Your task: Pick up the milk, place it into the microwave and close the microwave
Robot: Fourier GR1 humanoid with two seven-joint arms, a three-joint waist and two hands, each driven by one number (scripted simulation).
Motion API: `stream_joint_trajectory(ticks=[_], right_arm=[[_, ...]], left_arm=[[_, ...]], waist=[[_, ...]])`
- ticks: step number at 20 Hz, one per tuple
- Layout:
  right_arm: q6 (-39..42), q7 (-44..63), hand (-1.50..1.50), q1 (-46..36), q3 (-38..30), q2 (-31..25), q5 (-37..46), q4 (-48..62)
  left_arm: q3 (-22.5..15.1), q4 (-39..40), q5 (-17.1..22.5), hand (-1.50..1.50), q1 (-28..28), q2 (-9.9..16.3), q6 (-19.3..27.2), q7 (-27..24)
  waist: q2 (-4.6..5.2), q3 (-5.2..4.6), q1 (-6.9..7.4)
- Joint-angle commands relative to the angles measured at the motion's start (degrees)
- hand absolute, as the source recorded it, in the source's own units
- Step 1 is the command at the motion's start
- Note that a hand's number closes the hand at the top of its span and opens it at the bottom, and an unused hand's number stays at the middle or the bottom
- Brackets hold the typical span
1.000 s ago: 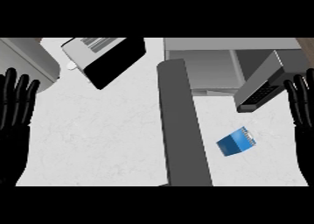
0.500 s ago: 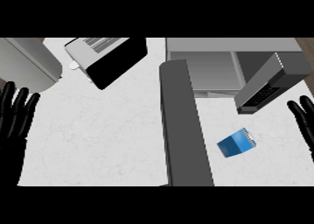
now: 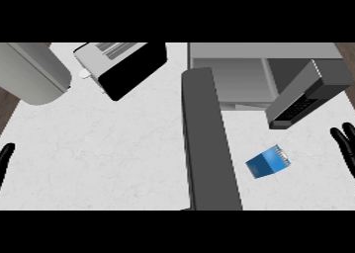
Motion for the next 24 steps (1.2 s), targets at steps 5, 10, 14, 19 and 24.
stream_joint_trajectory(ticks=[5,10,14,19,24], right_arm=[[-0.77,-4.70,-1.50,-3.98,-1.01,2.17,6.42,12.62],[-0.94,-12.66,-1.50,-0.52,-2.73,3.35,9.99,20.11],[-3.17,-15.73,-1.50,-2.18,-3.80,3.78,13.53,26.78],[0.37,-26.59,-1.50,-0.13,-7.35,1.05,13.08,39.77],[-2.51,-31.79,-1.50,-7.71,-8.13,0.32,17.56,53.28]], left_arm=[[2.88,-6.49,4.65,-1.50,7.14,-1.28,-4.38,0.04],[6.08,-9.26,9.36,-1.50,11.65,-0.53,-7.12,0.97],[10.77,-4.64,11.70,-1.50,10.56,0.48,-9.90,-2.00],[11.29,-7.72,11.95,-1.50,14.94,-1.50,-11.66,-2.09],[10.51,-6.84,11.12,-1.50,16.39,-3.47,-14.06,-3.43]], waist=[[0.09,0.01,0.46],[0.04,0.04,0.59],[0.08,0.02,0.51],[0.02,0.07,0.64],[0.14,0.08,0.99]])
